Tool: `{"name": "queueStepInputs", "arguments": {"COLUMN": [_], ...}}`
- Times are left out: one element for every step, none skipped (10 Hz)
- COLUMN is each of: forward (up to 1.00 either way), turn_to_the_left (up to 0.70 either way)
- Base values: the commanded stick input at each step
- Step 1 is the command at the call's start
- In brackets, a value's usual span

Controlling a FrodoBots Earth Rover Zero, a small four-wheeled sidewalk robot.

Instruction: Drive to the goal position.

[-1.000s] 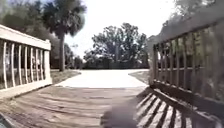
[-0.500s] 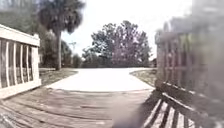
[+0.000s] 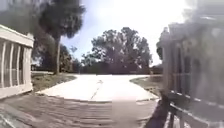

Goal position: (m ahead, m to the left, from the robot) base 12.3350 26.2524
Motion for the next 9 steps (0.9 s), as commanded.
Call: {"name": "queueStepInputs", "arguments": {"forward": [0.70, 0.70, 0.70, 0.70, 0.70, 0.70, 0.70, 0.70, 0.70], "turn_to_the_left": [0.00, 0.00, 0.00, 0.00, 0.00, 0.00, 0.00, 0.00, 0.00]}}
